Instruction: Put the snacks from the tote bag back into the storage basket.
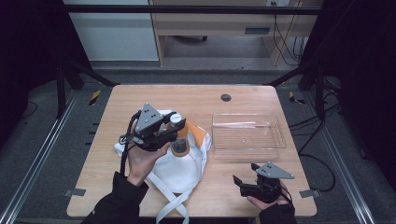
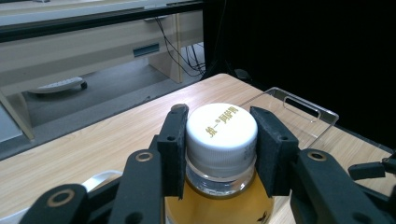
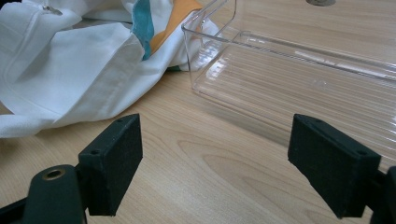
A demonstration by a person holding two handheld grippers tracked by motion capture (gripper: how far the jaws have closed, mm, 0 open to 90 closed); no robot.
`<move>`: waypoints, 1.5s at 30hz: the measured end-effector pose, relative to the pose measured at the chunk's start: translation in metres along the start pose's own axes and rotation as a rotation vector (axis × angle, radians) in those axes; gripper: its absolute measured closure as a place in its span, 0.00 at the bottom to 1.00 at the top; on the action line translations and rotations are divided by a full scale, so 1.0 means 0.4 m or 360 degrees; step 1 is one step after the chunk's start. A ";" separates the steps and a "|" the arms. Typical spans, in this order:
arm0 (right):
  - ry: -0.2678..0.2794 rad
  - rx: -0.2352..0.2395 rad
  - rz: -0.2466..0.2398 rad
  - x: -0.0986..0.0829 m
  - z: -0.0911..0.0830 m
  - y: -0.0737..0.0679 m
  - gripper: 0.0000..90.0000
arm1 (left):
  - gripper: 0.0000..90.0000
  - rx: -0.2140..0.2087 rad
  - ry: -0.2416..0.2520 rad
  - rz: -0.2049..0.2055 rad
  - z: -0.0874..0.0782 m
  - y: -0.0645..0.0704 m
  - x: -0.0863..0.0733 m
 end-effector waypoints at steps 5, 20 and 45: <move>0.0000 -0.0002 0.0000 0.000 0.000 0.000 0.20 | 0.65 -0.0013 -0.0001 0.0004 0.016 0.020 0.011; 0.0008 0.0003 -0.0002 0.000 0.000 0.000 0.20 | 0.65 -0.0041 -0.0019 0.0005 0.089 0.074 0.029; 0.0011 0.0008 -0.0008 0.000 0.000 0.000 0.20 | 0.65 -0.0093 -0.0006 0.0041 0.203 0.158 0.062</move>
Point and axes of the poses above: each handheld gripper's, and its own axes: z roughly forward along the jaws, x roughly out of its top, y roughly to its right, the point moved 6 cm from there along z, roughly forward along the jaws, and after that the axes turned 15 degrees about -z, right-handed, at the moved point
